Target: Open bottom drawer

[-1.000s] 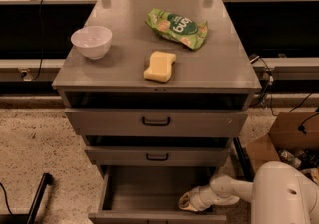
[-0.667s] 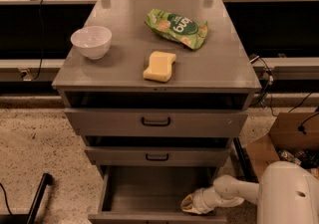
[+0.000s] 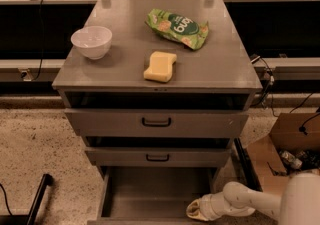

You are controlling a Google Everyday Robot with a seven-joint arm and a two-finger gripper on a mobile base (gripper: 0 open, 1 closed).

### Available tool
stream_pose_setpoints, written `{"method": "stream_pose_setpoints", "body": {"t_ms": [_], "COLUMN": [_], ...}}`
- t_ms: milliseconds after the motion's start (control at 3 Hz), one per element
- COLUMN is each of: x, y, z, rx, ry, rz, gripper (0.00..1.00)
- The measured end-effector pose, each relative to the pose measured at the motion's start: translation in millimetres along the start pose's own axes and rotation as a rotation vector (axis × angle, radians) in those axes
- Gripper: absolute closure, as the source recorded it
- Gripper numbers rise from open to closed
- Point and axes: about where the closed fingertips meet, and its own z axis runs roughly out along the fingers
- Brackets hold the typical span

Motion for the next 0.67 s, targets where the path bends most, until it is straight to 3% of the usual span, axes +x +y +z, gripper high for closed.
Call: {"method": "stream_pose_setpoints", "body": {"t_ms": [667], "x": [-23.5], "y": [2.2], "z": [-68.3], "rx": [0.226], "ry": [-0.131], "rz": [-0.062], "gripper": [1.00]}}
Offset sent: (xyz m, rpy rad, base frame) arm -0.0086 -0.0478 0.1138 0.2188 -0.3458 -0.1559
